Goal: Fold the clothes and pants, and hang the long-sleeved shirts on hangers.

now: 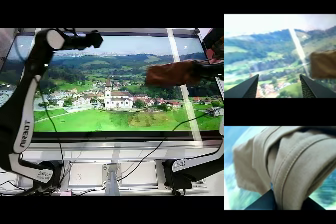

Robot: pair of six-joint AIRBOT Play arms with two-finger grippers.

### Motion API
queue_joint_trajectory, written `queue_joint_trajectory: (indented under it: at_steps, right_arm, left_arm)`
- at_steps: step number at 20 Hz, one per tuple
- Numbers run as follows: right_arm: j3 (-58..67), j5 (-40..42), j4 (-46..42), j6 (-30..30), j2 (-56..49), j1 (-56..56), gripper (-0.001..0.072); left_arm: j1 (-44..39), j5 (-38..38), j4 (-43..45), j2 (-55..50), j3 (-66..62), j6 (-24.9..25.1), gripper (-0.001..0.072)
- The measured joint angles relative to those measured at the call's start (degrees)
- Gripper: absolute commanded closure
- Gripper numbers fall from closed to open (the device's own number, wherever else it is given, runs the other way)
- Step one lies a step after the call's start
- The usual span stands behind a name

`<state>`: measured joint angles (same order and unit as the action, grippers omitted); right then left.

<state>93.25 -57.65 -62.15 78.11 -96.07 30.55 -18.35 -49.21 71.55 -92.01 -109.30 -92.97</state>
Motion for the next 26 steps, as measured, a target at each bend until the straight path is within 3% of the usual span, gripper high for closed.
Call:
queue_joint_trajectory:
  at_steps: [6,14,15,17,18,24,26]
  right_arm:
    - [0.68,-1.51,-4.39,7.45,4.83,19.54,0.0694]
    - [0.63,-18.18,-20.72,19.47,6.25,35.34,0.0690]
    - [0.59,-19.89,-22.08,20.06,6.29,35.98,0.0592]
    - [0.59,-23.15,-23.69,20.57,6.32,36.72,0.0119]
    - [0.59,-24.59,-24.13,20.70,6.36,36.89,0.0061]
    - [0.61,-35.23,-25.88,19.08,6.38,37.42,0.0061]
    - [0.61,-37.92,-26.08,18.69,6.36,37.44,0.0091]
  left_arm:
    - [1.44,-3.61,12.20,8.87,0.00,0.37,0.0129]
    - [1.60,-9.22,18.53,13.33,0.02,0.22,0.0129]
    - [1.60,-9.53,18.73,13.42,0.02,0.22,0.0129]
    - [1.60,-9.92,18.97,13.60,0.02,0.22,0.0129]
    - [1.60,-10.01,19.06,13.62,0.02,0.22,0.0129]
    - [1.60,-10.38,19.26,13.68,0.02,0.22,0.0129]
    - [1.60,-10.40,19.28,13.68,0.02,0.22,0.0129]
